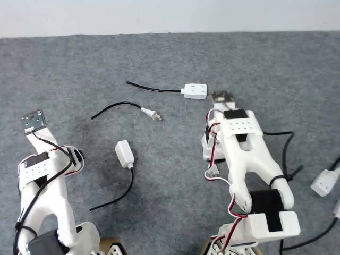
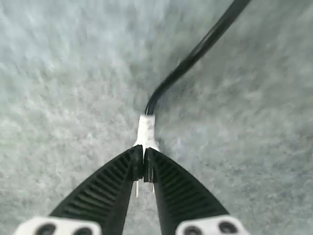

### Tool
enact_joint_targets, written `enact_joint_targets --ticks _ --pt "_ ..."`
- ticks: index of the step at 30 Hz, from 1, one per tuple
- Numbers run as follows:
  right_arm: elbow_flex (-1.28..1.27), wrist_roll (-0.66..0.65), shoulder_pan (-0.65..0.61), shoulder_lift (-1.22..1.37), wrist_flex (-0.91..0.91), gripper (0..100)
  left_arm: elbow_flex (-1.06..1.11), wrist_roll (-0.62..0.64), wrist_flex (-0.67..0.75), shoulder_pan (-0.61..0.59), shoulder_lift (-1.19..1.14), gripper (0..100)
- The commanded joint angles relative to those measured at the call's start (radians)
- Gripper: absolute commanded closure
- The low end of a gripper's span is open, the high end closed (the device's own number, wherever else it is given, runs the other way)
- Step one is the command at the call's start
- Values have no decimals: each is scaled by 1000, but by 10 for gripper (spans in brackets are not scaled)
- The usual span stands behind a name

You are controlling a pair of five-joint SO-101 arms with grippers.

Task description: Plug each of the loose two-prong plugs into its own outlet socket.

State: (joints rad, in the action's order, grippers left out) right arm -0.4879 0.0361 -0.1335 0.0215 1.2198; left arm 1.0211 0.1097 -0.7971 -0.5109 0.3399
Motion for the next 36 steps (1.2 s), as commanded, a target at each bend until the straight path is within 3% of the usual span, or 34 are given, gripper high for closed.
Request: enact_joint_targets --ticks 1,9,21,28,36 --pt "-6 9 -13 18 -12 988 -45 -8 -5 8 15 768" --pt "-8 6 -73 102 -30 988 -45 -8 -5 8 15 768" --pt "78 9 -25 88 -38 981 -45 -9 -5 8 15 768" --pt "141 9 -19 88 16 872 -45 -9 -5 8 15 768" --pt "147 9 21 88 8 931 -45 -9 -5 8 15 768"
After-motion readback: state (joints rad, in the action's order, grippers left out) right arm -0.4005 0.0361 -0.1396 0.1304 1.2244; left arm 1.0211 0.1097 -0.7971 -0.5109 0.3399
